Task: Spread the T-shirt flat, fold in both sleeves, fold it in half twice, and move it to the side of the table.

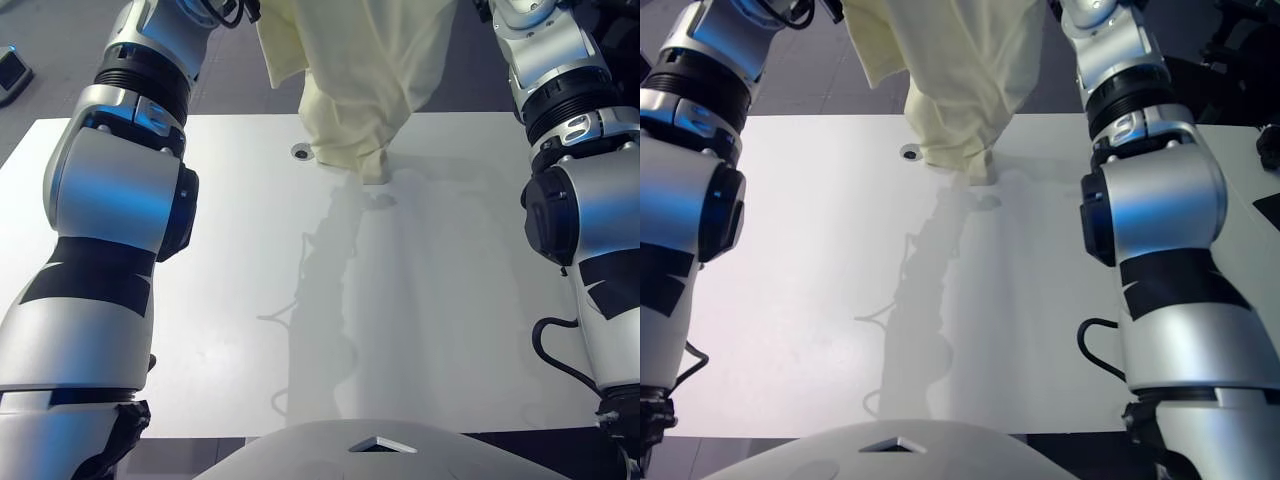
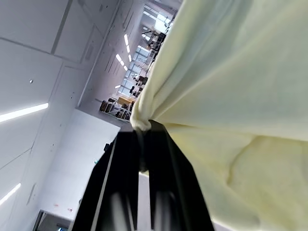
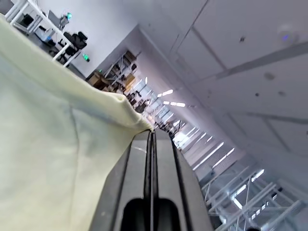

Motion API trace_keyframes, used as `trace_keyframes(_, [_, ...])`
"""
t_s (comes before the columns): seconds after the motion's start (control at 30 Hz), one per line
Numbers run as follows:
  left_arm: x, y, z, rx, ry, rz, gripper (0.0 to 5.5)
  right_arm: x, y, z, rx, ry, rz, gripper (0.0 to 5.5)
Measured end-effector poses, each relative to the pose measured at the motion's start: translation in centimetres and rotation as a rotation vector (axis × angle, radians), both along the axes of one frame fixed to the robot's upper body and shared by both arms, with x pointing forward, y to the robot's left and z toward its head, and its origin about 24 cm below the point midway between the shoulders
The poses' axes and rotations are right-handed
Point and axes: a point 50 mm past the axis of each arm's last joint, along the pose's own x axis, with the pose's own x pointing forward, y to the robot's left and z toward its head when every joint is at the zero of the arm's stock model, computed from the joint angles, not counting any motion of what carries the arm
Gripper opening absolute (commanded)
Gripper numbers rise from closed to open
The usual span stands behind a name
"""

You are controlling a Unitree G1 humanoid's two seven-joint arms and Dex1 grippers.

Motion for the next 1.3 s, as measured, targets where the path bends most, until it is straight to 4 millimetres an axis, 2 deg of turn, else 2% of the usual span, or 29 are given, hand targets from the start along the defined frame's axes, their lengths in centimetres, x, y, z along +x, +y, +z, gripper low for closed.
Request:
trace_keyframes(0.07, [-0.1,0.0,-0.8,0.025,0.041,-0.044,0.07,-0.1,0.1,-0.4,-0.014,0.003,0.049,0.00])
trace_keyframes(0.2, [-0.6,1.3,-2.5,0.087,0.186,-0.157,0.07,-0.3,-0.7,-2.4,-0.006,0.090,0.174,0.00])
trace_keyframes(0.43, [-4.1,3.5,-2.5,0.143,0.367,-0.347,0.07,-2.2,-2.1,-3.4,0.045,0.293,0.489,0.00])
trace_keyframes(0.6, [-7.4,4.1,-0.9,0.195,0.454,-0.420,0.07,-5.9,-2.9,-2.0,0.038,0.511,0.732,0.00])
trace_keyframes(0.77, [-10.5,4.7,-2.3,0.286,0.631,-0.528,0.07,-10.3,-2.9,-3.7,-0.044,0.804,0.958,0.00])
trace_keyframes(0.8, [-11.9,4.9,-3.3,0.331,0.716,-0.580,0.07,-12.0,-2.9,-4.5,-0.079,0.914,1.030,0.00])
trace_keyframes(0.9, [-15.7,4.9,-6.4,0.426,0.920,-0.696,0.07,-15.6,-2.4,-7.1,-0.176,1.133,1.137,0.00])
trace_keyframes(1.03, [-21.5,3.6,-12.5,0.496,1.238,-0.880,0.07,-20.0,-1.3,-13.8,-0.194,1.421,1.195,0.00])
trace_keyframes(1.1, [-23.6,3.2,-14.0,0.503,1.332,-0.927,0.07,-22.1,-1.1,-16.5,-0.187,1.523,1.196,0.00])
trace_keyframes(1.13, [-24.0,3.2,-14.3,0.501,1.352,-0.928,0.07,-22.7,-1.1,-17.2,-0.190,1.548,1.188,0.22])
trace_keyframes(1.17, [-24.3,3.3,-14.7,0.496,1.369,-0.925,0.44,-23.3,-1.2,-17.9,-0.198,1.571,1.172,0.31])
trace_keyframes(1.2, [-24.5,3.4,-15.2,0.489,1.380,-0.908,0.55,-23.8,-1.3,-18.6,-0.204,1.585,1.155,0.47])
trace_keyframes(1.3, [-24.4,3.6,-15.7,0.451,1.384,-0.859,1.09,-24.5,-1.2,-19.3,-0.227,1.585,1.135,0.99])
